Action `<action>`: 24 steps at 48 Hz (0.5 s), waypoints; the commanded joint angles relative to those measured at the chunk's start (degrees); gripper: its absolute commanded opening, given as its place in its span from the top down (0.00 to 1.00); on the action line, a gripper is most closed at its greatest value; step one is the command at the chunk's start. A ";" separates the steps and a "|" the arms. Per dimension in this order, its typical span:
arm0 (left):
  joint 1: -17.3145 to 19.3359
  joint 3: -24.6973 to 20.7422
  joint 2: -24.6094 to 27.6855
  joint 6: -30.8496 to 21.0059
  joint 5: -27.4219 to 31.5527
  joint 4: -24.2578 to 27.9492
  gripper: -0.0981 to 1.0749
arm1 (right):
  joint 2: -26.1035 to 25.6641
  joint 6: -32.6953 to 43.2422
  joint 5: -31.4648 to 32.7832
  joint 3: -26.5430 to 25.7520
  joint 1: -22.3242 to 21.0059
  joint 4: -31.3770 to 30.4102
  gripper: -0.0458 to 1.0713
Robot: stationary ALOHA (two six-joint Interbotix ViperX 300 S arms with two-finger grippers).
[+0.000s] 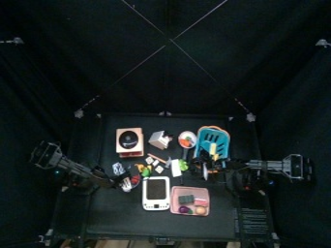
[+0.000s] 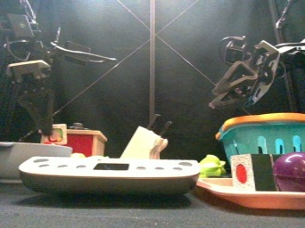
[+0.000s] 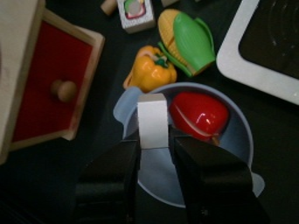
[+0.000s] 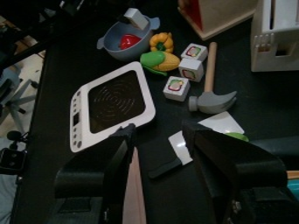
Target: Place white sushi piece above stove
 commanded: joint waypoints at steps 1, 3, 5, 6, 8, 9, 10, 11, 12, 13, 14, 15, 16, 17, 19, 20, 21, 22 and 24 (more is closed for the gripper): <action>-0.09 -3.16 -0.53 -0.18 0.09 3.16 0.37 | -0.26 0.00 -0.18 -0.62 -0.18 0.26 0.22; -0.09 -3.96 -0.44 -0.26 0.00 4.48 0.37 | -0.26 0.00 -0.18 -0.62 -0.18 0.26 0.22; -0.09 -4.75 -0.35 -0.35 -0.26 5.89 0.37 | -0.35 0.00 -0.26 -0.62 -0.18 0.26 0.22; -0.18 -5.10 -0.18 -0.35 -0.35 6.50 0.37 | -0.35 0.00 -0.18 -0.62 -0.18 0.35 0.22; -0.18 -6.06 0.26 -0.62 -0.97 7.82 0.37 | -0.26 0.00 -0.18 -0.70 -0.18 0.35 0.22; 0.18 -6.33 0.62 -0.88 -1.23 8.35 0.37 | -0.26 -0.09 -0.26 -0.70 -0.09 0.35 0.22; 0.44 -6.68 0.97 -1.05 -1.76 8.96 0.37 | -0.26 -0.09 -0.18 -0.70 -0.18 0.26 0.22; 0.53 -7.03 1.41 -1.14 -2.46 9.49 0.37 | -0.26 -0.09 -0.26 -0.70 -0.18 0.26 0.22; 0.79 -7.29 1.93 -1.14 -3.16 9.93 0.37 | -0.26 -0.09 -0.26 -0.70 -0.18 0.26 0.22; 1.05 -7.56 2.46 -1.32 -3.96 10.46 0.37 | -0.26 -0.09 -0.26 -0.70 -0.18 0.35 0.22; 1.58 -7.91 3.16 -1.41 -4.83 10.99 0.37 | -0.26 -0.09 -0.18 -0.70 -0.18 0.26 0.22; 2.55 -8.53 4.31 -1.49 -6.15 11.43 0.37 | -0.26 -0.09 -0.26 -0.70 -0.18 0.35 0.22; 3.25 -8.88 5.01 -1.67 -7.03 11.69 0.37 | -0.26 -0.09 -0.18 -0.70 -0.18 0.26 0.22; 3.96 -9.40 5.89 -1.76 -7.91 11.87 0.37 | -0.26 -0.09 -0.18 -0.70 -0.18 0.26 0.22; 5.19 -10.46 7.38 -2.11 -9.23 11.95 0.37 | -0.26 -0.09 -0.18 -0.62 -0.18 0.35 0.22; 5.71 -11.07 8.26 -2.29 -9.84 11.87 0.37 | -0.35 0.00 -0.18 -0.62 -0.18 0.26 0.22; 6.42 -11.69 9.05 -2.46 -10.37 11.87 0.37 | -0.26 0.00 -0.18 -0.62 -0.18 0.26 0.22; 6.94 -12.30 9.76 -2.64 -10.81 11.87 0.37 | -0.26 0.00 -0.18 -0.62 -0.18 0.26 0.22; 8.09 -13.80 11.69 -2.99 -11.43 12.04 0.37 | -0.26 0.00 -0.18 -0.53 -0.18 0.26 0.22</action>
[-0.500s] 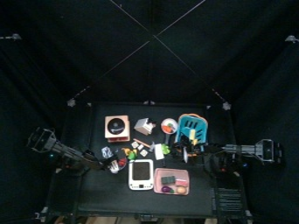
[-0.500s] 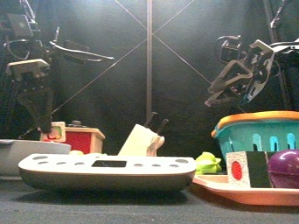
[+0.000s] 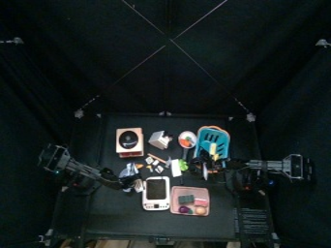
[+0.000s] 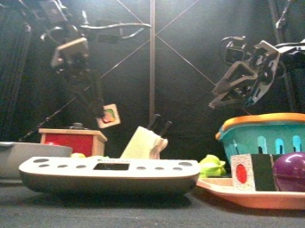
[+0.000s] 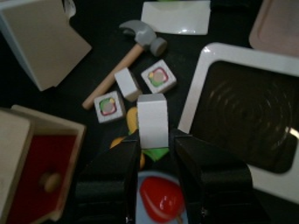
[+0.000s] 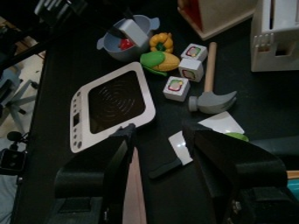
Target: Place white sushi piece above stove
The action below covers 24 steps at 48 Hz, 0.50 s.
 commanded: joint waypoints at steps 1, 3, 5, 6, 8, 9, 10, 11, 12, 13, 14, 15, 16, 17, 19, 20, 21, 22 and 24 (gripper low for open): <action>3.25 -4.39 3.52 -0.70 -1.76 0.62 0.37 | -0.35 -0.09 -0.18 -0.62 -0.18 0.09 0.22; 4.13 -5.54 4.92 -1.05 -2.29 0.44 0.37 | -0.35 -0.09 -0.18 -0.53 -0.18 0.09 0.22; 5.19 -6.77 6.33 -1.58 -2.55 0.44 0.37 | -0.35 -0.09 -0.18 -0.44 -0.18 0.00 0.22; 5.62 -7.47 7.03 -1.85 -2.81 0.35 0.37 | -0.35 -0.09 -0.18 -0.44 -0.18 0.00 0.22; 6.50 -8.70 8.35 -2.72 -3.25 0.18 0.37 | -0.35 -0.09 -0.18 -0.44 -0.18 -0.09 0.22; 7.03 -9.23 8.96 -3.34 -3.60 0.00 0.37 | -0.35 -0.09 -0.18 -0.44 -0.18 -0.09 0.22; 7.47 -9.84 9.49 -3.87 -3.87 -0.18 0.37 | -0.35 -0.09 -0.18 -0.44 -0.18 0.00 0.22; 8.00 -10.55 10.46 -4.57 -4.48 -0.35 0.37 | -0.35 -0.09 -0.26 -0.44 -0.18 -0.09 0.22; 8.26 -11.07 10.99 -4.83 -4.92 -0.53 0.37 | -0.35 -0.09 -0.18 -0.44 -0.18 0.00 0.22; 8.61 -11.43 11.51 -5.10 -5.45 -0.53 0.37 | -0.35 -0.09 -0.18 -0.35 -0.18 -0.09 0.22; 8.88 -11.78 12.13 -5.19 -5.89 -0.44 0.37 | -0.35 -0.09 -0.26 -0.35 -0.18 -0.09 0.22; 9.05 -12.04 12.57 -5.27 -6.33 -0.44 0.37 | -0.35 -0.09 -0.18 -0.35 -0.18 -0.18 0.22; 9.32 -12.22 13.01 -5.27 -6.86 -0.44 0.37 | -0.35 -0.09 -0.18 -0.35 -0.18 -0.18 0.22; 9.49 -12.48 13.36 -5.27 -7.38 -0.44 0.37 | -0.35 -0.09 -0.18 -0.35 -0.18 -0.09 0.22; 9.84 -12.74 13.97 -5.36 -8.35 -0.35 0.37 | -0.44 -0.09 -0.18 -0.35 -0.18 -0.18 0.22; 10.11 -12.83 14.33 -5.45 -8.88 -0.44 0.37 | -0.35 -0.09 -0.18 -0.35 -0.18 -0.18 0.22; 10.55 -12.92 14.85 -5.54 -9.58 -0.53 0.37 | -0.35 -0.09 -0.18 -0.35 -0.18 -0.26 0.22; 10.63 -12.92 14.94 -5.54 -9.76 -0.53 0.37 | -0.44 -0.09 -0.18 -0.35 -0.18 -0.26 0.22; 11.43 -13.01 15.64 -5.71 -10.63 -0.70 0.37 | -0.35 -0.09 -0.18 -0.35 -0.18 -0.35 0.22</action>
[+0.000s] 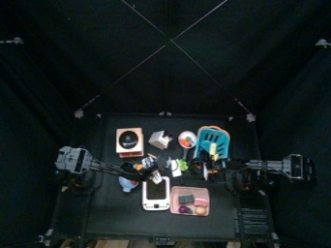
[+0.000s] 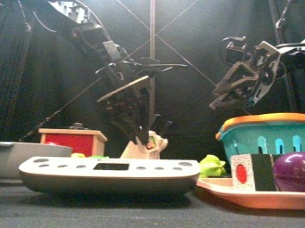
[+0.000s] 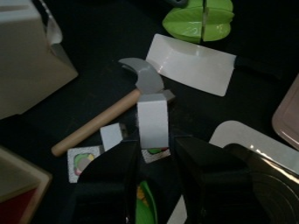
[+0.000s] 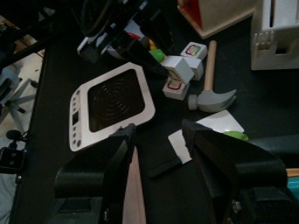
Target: Place white sushi piece above stove
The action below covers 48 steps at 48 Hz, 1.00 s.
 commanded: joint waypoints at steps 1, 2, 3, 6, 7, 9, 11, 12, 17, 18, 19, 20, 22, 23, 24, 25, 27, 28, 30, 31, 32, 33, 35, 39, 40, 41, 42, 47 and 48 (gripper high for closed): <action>1.67 -1.58 0.62 -0.26 -1.85 -0.26 0.37 | -0.26 -0.09 -0.18 -0.53 -0.18 -0.09 0.22; 1.93 -1.49 0.70 -0.26 -2.11 -0.53 0.37 | -0.26 -0.09 -0.26 -0.53 -0.18 -0.09 0.22; 2.20 -1.41 0.88 -0.35 -2.46 -0.79 0.37 | -0.26 -0.09 -0.18 -0.53 -0.18 -0.09 0.22; 3.08 -1.41 1.32 -0.26 -2.99 -1.05 0.37 | -0.26 -0.09 -0.18 -0.53 -0.18 -0.09 0.22; 3.25 -1.41 1.41 -0.26 -3.08 -1.14 0.37 | -0.26 -0.09 -0.18 -0.53 -0.18 -0.09 0.22; 3.60 -1.49 1.67 -0.26 -3.34 -1.23 0.37 | -0.26 -0.09 -0.18 -0.53 -0.18 -0.09 0.22; 4.04 -1.41 1.85 -0.26 -3.34 -1.23 0.37 | -0.35 -0.09 -0.18 -0.53 -0.18 -0.09 0.22; 4.22 -1.32 1.93 -0.26 -3.34 -1.32 0.36 | -0.35 -0.09 -0.18 -0.53 -0.18 -0.09 0.22; 4.75 -1.14 2.02 -0.26 -3.43 -1.32 0.36 | -0.26 -0.09 -0.18 -0.53 -0.18 -0.18 0.22; 4.83 -1.14 2.11 -0.18 -3.52 -1.32 0.36 | -0.26 -0.09 -0.18 -0.53 -0.18 -0.18 0.22; 4.83 -1.14 2.02 -0.09 -3.60 -1.32 0.36 | -0.26 -0.09 -0.26 -0.53 -0.18 -0.18 0.22; 4.83 -1.14 2.02 0.00 -3.69 -1.32 0.36 | -0.26 -0.09 -0.18 -0.53 -0.18 -0.18 0.22; 4.83 -1.05 2.02 0.26 -4.22 -1.32 0.36 | -0.26 -0.09 -0.18 -0.53 -0.18 -0.09 0.22; 4.83 -1.05 2.02 0.26 -4.31 -1.32 0.35 | -0.26 -0.09 -0.18 -0.53 -0.18 -0.18 0.22; 4.83 -0.97 2.02 0.26 -4.83 -1.32 0.35 | -0.26 -0.09 -0.18 -0.53 -0.18 -0.18 0.22; 4.83 -0.97 2.02 0.26 -5.27 -1.32 0.34 | -0.26 -0.09 -0.26 -0.53 -0.18 -0.18 0.22; 4.83 -0.70 2.02 0.26 -5.98 -1.32 0.33 | -0.26 -0.09 -0.18 -0.53 -0.18 -0.18 0.22; 4.83 -0.70 2.02 0.26 -6.33 -1.32 0.32 | -0.26 -0.09 -0.26 -0.53 -0.18 -0.18 0.22; 4.83 -0.53 2.02 0.26 -6.59 -1.32 0.30 | -0.26 -0.09 -0.26 -0.53 -0.18 -0.18 0.22; 4.83 -0.53 2.02 0.26 -6.59 -1.32 0.29 | -0.26 -0.09 -0.18 -0.53 -0.18 -0.09 0.22; 4.83 -0.44 2.02 0.26 -6.50 -1.32 0.28 | -0.26 -0.09 -0.18 -0.53 -0.18 -0.09 0.22; 4.83 -0.35 2.02 0.26 -6.50 -1.41 0.27 | -0.26 -0.09 -0.18 -0.53 -0.18 -0.18 0.22; 4.83 -0.26 1.93 0.26 -6.42 -1.32 0.24 | -0.26 -0.09 -0.18 -0.53 -0.18 -0.18 0.22; 4.83 -0.18 1.67 0.26 -6.33 -1.41 0.20 | -0.26 -0.09 -0.26 -0.53 -0.18 -0.18 0.22; 4.83 -0.18 1.58 0.26 -6.24 -1.32 0.20 | -0.26 -0.09 -0.18 -0.53 -0.18 -0.18 0.22; 4.83 -0.18 1.41 0.26 -6.06 -1.41 0.19 | -0.26 -0.09 -0.18 -0.53 -0.18 -0.18 0.22; 4.83 -0.18 1.32 0.26 -5.98 -1.32 0.19 | -0.26 -0.09 -0.18 -0.53 -0.18 -0.18 0.22; 4.83 -0.09 -0.35 0.18 -4.39 -1.23 0.18 | -0.26 -0.09 -0.18 -0.53 -0.18 -0.18 0.22; 4.83 -0.09 -0.79 0.09 -4.04 -1.23 0.18 | -0.26 -0.09 -0.18 -0.53 -0.18 -0.18 0.22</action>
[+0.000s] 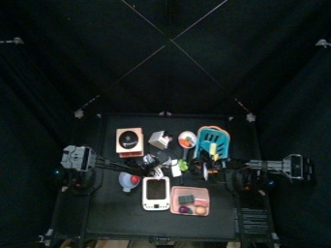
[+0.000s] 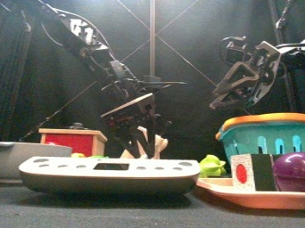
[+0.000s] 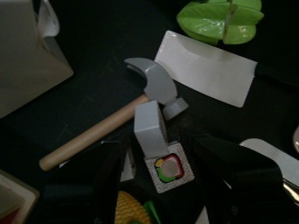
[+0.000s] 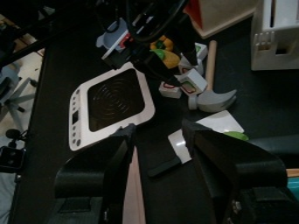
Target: Place white sushi piece above stove
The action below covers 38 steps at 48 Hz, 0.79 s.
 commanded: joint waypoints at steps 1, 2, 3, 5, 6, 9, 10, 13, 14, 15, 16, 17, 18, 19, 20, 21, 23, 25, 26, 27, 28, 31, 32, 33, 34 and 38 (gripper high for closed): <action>0.09 -0.44 -3.34 -0.26 1.23 0.26 0.18 | -0.35 -0.09 -0.18 -0.53 -0.18 0.00 0.22; 0.00 -0.35 -3.78 -0.26 1.58 0.35 0.18 | -0.35 -0.09 -0.18 -0.53 -0.18 0.00 0.22; -0.09 -0.26 -4.22 -0.26 1.85 0.35 0.18 | -0.35 -0.09 -0.18 -0.53 -0.18 0.00 0.22; -0.18 -0.09 -5.27 -0.35 2.55 0.44 0.18 | -0.35 -0.09 -0.18 -0.53 -0.18 0.00 0.22; -0.18 0.09 -5.89 -0.35 2.90 0.53 0.18 | -0.35 -0.09 -0.18 -0.53 -0.18 0.00 0.22; -0.44 0.88 -8.00 -0.53 3.96 0.70 0.18 | -0.35 -0.09 -0.18 -0.53 -0.18 0.00 0.22; -0.53 1.05 -8.61 -0.53 4.22 0.70 0.18 | -0.35 -0.09 -0.18 -0.53 -0.18 0.00 0.22; -0.88 2.11 -10.63 -0.53 4.83 0.79 0.18 | -0.44 -0.09 -0.18 -0.53 -0.18 0.09 0.22; -1.05 2.37 -11.25 -0.62 5.01 0.79 0.18 | -0.35 -0.09 -0.18 -0.53 -0.18 0.09 0.22; -1.14 2.72 -11.69 -0.62 5.19 0.79 0.18 | -0.35 -0.09 -0.18 -0.53 -0.18 0.00 0.22; -1.23 2.99 -12.04 -0.62 5.36 0.70 0.18 | -0.35 -0.09 -0.18 -0.53 -0.18 0.09 0.22; -1.32 3.34 -12.48 -0.62 5.54 0.70 0.18 | -0.35 -0.09 -0.18 -0.53 -0.18 0.00 0.22; -1.41 3.69 -12.74 -0.62 5.71 0.70 0.18 | -0.35 -0.09 -0.18 -0.53 -0.18 0.00 0.22; -1.49 4.22 -13.18 -0.70 5.89 0.70 0.18 | -0.35 -0.09 -0.18 -0.44 -0.18 0.00 0.22; -1.58 4.48 -13.36 -0.70 5.98 0.70 0.18 | -0.35 -0.09 -0.18 -0.53 -0.18 0.09 0.22; -1.67 4.75 -13.54 -0.70 6.06 0.62 0.18 | -0.44 -0.09 -0.18 -0.53 -0.18 0.09 0.22; -1.76 5.10 -13.89 -0.79 6.15 0.62 0.18 | -0.35 -0.09 -0.26 -0.53 -0.18 0.09 0.22; -1.85 5.45 -14.15 -0.97 6.33 0.70 0.18 | -0.35 -0.09 -0.18 -0.53 -0.18 0.00 0.22; -1.85 5.54 -14.24 -1.14 6.33 0.70 0.18 | -0.35 -0.09 -0.18 -0.53 -0.18 0.09 0.22; -1.85 5.71 -14.33 -1.23 6.33 0.79 0.18 | -0.44 -0.09 -0.26 -0.53 -0.18 0.00 0.22; -1.85 5.80 -14.50 -1.32 6.33 0.79 0.18 | -0.35 -0.09 -0.18 -0.53 -0.09 0.09 0.22; -1.93 5.98 -15.03 -1.32 6.33 0.97 0.19 | -0.35 -0.09 -0.18 -0.53 -0.18 0.09 0.22; -1.93 6.06 -15.38 -1.32 6.33 1.05 0.19 | -0.35 -0.09 -0.18 -0.53 -0.18 0.09 0.22; -1.93 6.24 -15.82 -1.41 6.42 1.32 0.19 | -0.35 -0.09 -0.18 -0.53 -0.18 0.00 0.22; -1.93 6.42 -16.26 -1.41 6.50 1.41 0.19 | -0.35 -0.09 -0.18 -0.44 -0.18 0.09 0.22; -1.93 7.03 -18.19 -1.41 7.73 1.93 0.19 | -0.35 -0.09 -0.18 -0.44 -0.18 0.09 0.22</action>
